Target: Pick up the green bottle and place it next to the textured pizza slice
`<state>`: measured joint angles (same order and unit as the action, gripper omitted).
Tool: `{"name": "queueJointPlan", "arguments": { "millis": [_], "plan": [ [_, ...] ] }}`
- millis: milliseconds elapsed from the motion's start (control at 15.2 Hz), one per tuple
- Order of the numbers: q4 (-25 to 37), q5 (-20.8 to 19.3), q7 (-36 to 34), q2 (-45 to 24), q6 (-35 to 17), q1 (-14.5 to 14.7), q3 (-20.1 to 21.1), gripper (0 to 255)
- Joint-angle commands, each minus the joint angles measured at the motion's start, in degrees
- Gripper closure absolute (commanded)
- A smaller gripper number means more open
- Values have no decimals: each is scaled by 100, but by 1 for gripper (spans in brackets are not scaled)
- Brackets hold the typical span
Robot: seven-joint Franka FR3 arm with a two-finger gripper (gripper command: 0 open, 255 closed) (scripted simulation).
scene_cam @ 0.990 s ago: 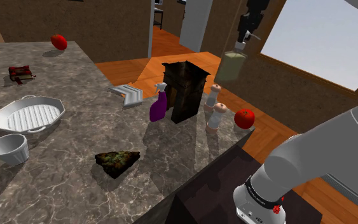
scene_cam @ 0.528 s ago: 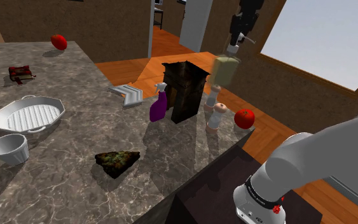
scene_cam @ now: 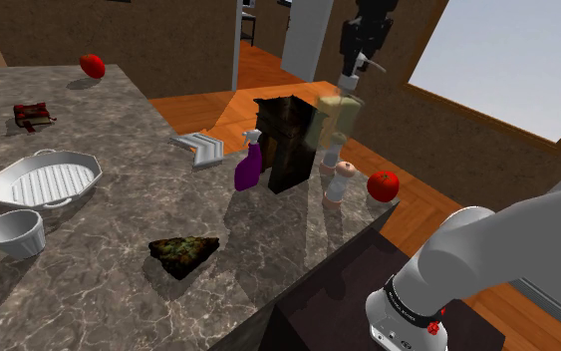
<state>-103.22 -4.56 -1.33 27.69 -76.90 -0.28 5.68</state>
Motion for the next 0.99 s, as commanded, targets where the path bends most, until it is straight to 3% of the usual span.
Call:
{"name": "queueJointPlan", "arguments": {
  "millis": [0,924],
  "plan": [
    [-16,105,-307,35,45,74,228,255],
    [709,709,-2444,-457,359,486,1899,255]
  ]
}}
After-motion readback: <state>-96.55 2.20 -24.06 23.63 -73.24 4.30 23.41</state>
